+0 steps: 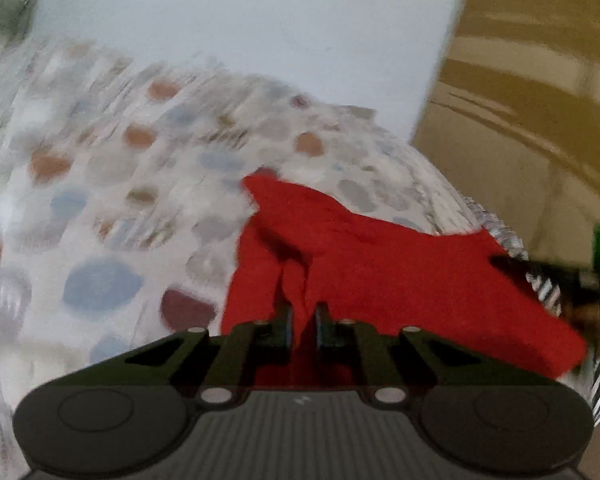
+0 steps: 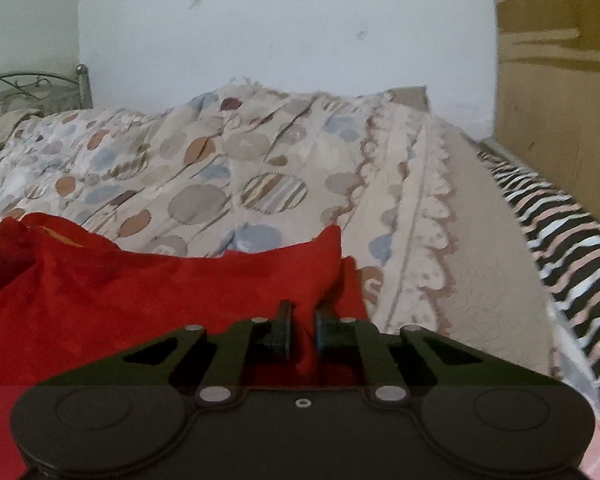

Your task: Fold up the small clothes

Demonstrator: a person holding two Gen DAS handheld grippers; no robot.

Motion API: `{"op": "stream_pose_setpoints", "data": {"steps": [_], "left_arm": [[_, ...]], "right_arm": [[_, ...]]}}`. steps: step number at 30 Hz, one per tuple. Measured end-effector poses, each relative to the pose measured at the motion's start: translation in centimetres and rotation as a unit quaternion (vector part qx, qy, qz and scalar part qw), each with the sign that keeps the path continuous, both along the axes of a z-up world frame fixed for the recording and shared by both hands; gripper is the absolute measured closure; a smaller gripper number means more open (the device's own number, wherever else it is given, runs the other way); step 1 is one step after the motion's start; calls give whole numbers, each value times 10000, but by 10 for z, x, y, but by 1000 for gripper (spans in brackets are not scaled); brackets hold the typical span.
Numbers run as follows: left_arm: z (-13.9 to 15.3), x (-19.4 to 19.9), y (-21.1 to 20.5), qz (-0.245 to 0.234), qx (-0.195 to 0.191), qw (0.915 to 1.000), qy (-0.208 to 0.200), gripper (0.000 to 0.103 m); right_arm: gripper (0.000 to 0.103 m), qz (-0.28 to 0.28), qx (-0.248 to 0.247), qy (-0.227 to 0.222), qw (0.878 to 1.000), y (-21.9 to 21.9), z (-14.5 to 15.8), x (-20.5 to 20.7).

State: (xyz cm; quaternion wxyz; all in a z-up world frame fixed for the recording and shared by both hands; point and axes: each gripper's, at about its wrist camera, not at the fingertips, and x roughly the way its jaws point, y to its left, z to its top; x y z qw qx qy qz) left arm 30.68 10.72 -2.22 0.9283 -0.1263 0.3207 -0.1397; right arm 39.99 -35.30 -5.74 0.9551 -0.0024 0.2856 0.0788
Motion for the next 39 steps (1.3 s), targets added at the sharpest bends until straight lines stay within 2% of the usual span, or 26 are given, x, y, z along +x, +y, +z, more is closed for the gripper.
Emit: {"op": "stream_pose_setpoints", "data": {"steps": [3, 5, 7, 11, 16, 17, 20, 22, 25, 26, 27, 30, 32, 33, 34, 36, 37, 39], "left_arm": [[-11, 7, 14, 190, -485, 9973, 510, 93], [-12, 10, 21, 211, -754, 9950, 615, 93], [-15, 11, 24, 206, -847, 9942, 636, 92], [-12, 5, 19, 136, -671, 9969, 394, 91], [-2, -3, 11, -11, -570, 9984, -24, 92], [-2, -3, 10, 3, -520, 9986, -24, 92], [-10, 7, 10, 106, -479, 9982, 356, 90], [-10, 8, 13, 64, -584, 9975, 386, 86], [-6, 5, 12, 4, -601, 9981, 143, 66], [-5, 5, 11, -51, -595, 9982, 46, 55], [-3, 8, 10, -69, -553, 9984, -51, 49], [0, 26, 4, -147, -369, 9991, -173, 48], [1, 43, 5, -129, -443, 9989, -88, 49], [1, 53, 7, -152, -502, 9986, -43, 54], [2, 63, 8, -196, -557, 9983, -9, 60], [4, 84, 7, -367, -634, 9973, 80, 87], [4, 92, 5, -455, -633, 9968, 158, 94], [8, 100, 0, -449, -548, 9974, 129, 98]], "right_arm": [[94, -200, 18, -43, 9998, -8, 3, -9], [94, -253, 40, 79, 9996, -13, -2, -10], [94, -206, 28, 136, 9997, -14, -6, -12], [93, -214, 78, 63, 9997, -12, -3, -13], [93, -285, -113, -196, 9993, -6, 3, -21], [93, -298, -157, -239, 9991, -6, 3, -23], [93, -253, -347, -134, 9990, -3, -3, -22], [93, -261, -344, -113, 9990, -2, -5, -21], [88, -255, -275, -92, 9993, -2, -5, -21], [84, -251, -290, -90, 9992, -2, -4, -21], [80, -244, -288, -91, 9992, -2, -4, -21], [72, -203, -259, -89, 9994, -2, -2, -21], [71, -178, -267, -75, 9995, -1, -1, -19], [71, -164, -270, -61, 9995, 0, -1, -18], [71, -149, -279, -44, 9995, 0, -2, -17], [72, -110, -297, -23, 9995, 1, -3, -14], [73, -77, -296, -13, 9995, 1, -3, -12], [80, -41, -308, -33, 9995, 2, -2, -11]]}}
